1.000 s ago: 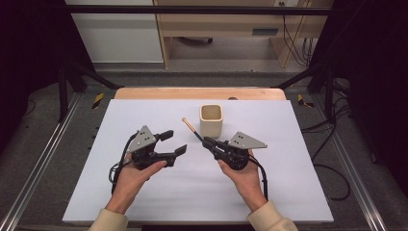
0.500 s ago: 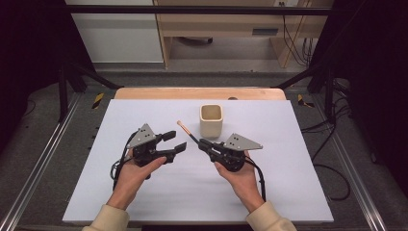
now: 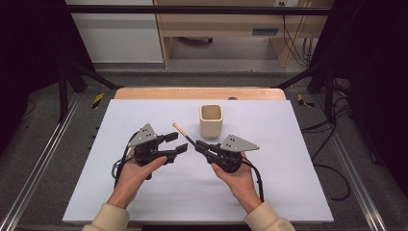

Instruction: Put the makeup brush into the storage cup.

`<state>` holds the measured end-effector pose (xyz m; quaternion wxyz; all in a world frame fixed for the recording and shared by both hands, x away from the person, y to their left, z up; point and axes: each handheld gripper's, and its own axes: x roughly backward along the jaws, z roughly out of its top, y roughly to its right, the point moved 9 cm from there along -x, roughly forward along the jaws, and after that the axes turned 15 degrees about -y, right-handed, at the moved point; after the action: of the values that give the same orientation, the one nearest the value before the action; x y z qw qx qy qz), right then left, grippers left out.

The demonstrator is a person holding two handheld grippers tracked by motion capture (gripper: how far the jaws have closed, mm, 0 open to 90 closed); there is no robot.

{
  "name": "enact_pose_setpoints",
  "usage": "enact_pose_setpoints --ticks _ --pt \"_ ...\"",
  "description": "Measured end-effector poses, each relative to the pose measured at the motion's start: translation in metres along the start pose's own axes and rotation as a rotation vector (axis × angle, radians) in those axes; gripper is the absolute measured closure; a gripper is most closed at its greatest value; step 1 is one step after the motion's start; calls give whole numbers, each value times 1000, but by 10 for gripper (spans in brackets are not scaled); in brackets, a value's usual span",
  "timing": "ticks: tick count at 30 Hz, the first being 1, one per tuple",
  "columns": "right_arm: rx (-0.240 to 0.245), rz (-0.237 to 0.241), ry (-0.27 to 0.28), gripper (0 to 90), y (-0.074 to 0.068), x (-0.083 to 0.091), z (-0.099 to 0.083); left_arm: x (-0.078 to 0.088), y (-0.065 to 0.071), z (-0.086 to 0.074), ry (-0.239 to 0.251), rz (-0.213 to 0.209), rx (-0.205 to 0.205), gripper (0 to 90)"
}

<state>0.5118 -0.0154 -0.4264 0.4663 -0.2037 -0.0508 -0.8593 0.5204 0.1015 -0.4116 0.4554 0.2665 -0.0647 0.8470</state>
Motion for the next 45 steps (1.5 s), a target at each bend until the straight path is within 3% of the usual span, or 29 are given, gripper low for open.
enact_pose_setpoints --ticks 22,45 --pt "21 25 -8 837 -7 -5 -1 4 -1 3 32 -36 42 431" --pt "33 20 -26 837 -9 -12 -4 4 2 6 50 -61 99 616"
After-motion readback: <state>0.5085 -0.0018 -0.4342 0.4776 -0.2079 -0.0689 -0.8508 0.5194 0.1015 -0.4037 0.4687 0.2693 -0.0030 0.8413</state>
